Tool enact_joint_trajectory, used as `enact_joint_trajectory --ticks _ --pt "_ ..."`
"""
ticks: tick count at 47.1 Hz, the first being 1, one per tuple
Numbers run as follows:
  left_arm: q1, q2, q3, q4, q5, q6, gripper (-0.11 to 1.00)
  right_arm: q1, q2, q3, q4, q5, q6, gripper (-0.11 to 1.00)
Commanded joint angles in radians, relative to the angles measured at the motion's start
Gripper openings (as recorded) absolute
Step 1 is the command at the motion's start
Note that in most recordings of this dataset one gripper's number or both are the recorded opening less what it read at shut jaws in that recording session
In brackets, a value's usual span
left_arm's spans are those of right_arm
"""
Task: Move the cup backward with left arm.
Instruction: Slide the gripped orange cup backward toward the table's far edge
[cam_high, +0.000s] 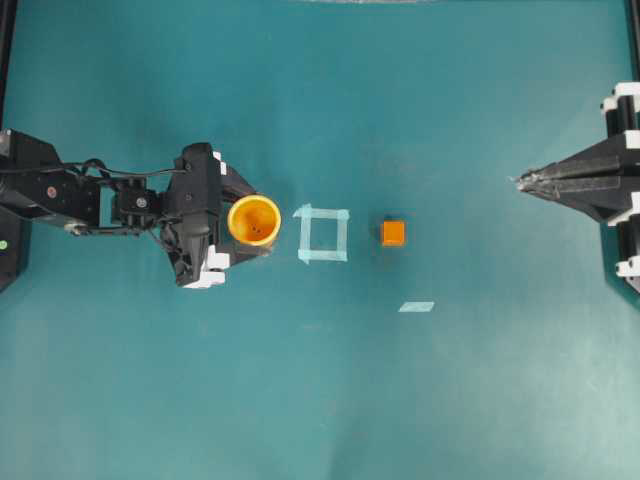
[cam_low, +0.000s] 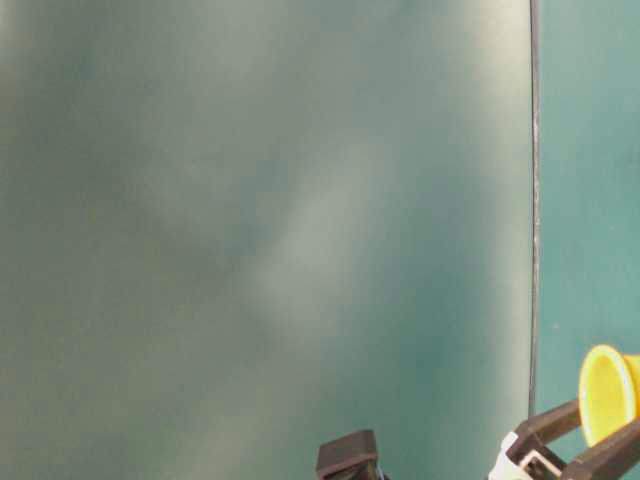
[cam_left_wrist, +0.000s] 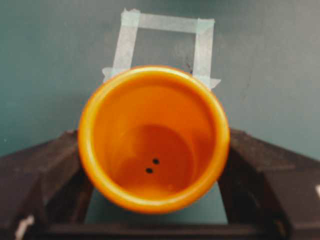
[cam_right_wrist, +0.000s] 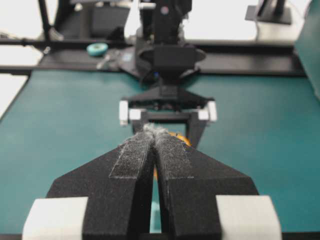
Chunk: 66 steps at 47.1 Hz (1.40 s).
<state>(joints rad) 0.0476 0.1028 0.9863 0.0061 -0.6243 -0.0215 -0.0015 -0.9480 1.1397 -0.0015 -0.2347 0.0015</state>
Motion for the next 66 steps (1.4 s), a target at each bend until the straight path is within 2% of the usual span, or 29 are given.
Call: enact_joint_trajectory --ticks 1,13,30,45,66 --pt "0.006 -0.011 -0.015 -0.002 -0.008 0.002 0.69 -0.002 0.005 -0.035 0.002 -0.005 0.002 0.0" --pt "0.061 -0.012 -0.02 -0.002 -0.005 0.002 0.69 -0.002 0.005 -0.035 0.002 -0.005 0.002 0.0" --pt "0.192 -0.009 -0.051 0.0 -0.003 0.002 0.69 -0.002 0.005 -0.035 0.002 -0.005 0.002 0.0" --pt "0.298 -0.008 -0.069 0.002 0.057 0.002 0.69 -0.002 0.005 -0.035 0.002 -0.005 0.0 0.0" --pt "0.417 0.005 -0.118 0.008 0.075 0.005 0.69 -0.002 0.005 -0.035 0.002 -0.005 0.0 0.0"
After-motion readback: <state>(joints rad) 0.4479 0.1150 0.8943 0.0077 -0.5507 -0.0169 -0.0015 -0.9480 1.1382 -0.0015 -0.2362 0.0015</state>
